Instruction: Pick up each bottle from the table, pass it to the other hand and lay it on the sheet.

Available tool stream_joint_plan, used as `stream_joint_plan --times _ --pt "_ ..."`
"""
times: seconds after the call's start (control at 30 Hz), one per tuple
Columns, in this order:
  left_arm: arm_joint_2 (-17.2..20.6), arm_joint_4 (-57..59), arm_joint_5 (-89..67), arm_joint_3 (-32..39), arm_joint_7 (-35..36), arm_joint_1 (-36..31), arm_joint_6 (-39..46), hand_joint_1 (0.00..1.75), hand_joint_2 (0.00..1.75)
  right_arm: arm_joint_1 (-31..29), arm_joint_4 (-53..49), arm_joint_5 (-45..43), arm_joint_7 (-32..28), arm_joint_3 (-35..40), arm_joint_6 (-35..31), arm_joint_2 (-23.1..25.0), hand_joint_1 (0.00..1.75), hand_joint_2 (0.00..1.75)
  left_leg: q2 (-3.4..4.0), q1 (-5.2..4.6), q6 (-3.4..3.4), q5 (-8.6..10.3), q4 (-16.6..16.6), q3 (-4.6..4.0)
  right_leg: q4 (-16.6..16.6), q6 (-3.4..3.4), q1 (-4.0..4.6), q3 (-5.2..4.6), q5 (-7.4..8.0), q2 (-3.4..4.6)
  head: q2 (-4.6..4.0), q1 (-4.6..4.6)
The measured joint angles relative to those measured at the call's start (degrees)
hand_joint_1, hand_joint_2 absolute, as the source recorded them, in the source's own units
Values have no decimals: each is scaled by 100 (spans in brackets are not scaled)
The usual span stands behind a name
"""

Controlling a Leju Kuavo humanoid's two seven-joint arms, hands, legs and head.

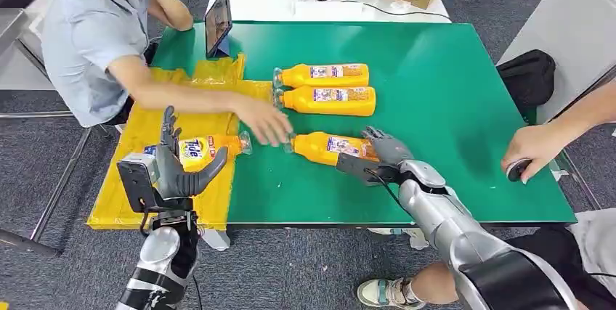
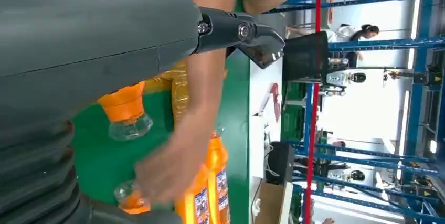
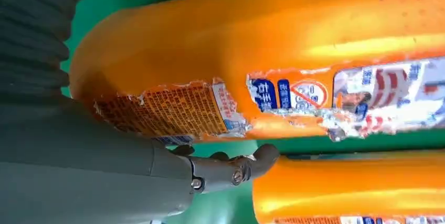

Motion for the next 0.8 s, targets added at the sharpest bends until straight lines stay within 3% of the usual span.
stream_joint_plan --times 0.03,0.23,0.27,0.67,0.8 --pt "-2 0 -2 2 -15 1 11 0 175 -37 41 68 28 35 103 20 61 175 1 0 0 0 0 0 0 0 0 1 0 0 0 2" --pt "-4 0 28 4 -31 0 22 0 175 -189 162 273 116 297 558 109 61 175 1 0 0 0 0 6 -1 0 0 2 0 0 -2 -2" --pt "-4 0 48 6 -33 0 17 0 175 -213 179 278 116 326 584 116 175 175 1 0 0 0 0 6 -1 0 0 3 0 0 0 0" --pt "2 7 284 9 -33 62 -201 0 175 -419 323 288 400 536 1076 127 175 175 1 0 0 0 0 17 -1 0 -1 14 0 1 0 0" --pt "20 7 671 17 -37 143 -448 0 175 -367 328 -260 -125 461 1222 94 175 175 2 0 -1 -2 0 18 -1 -1 0 16 -1 1 -2 0"
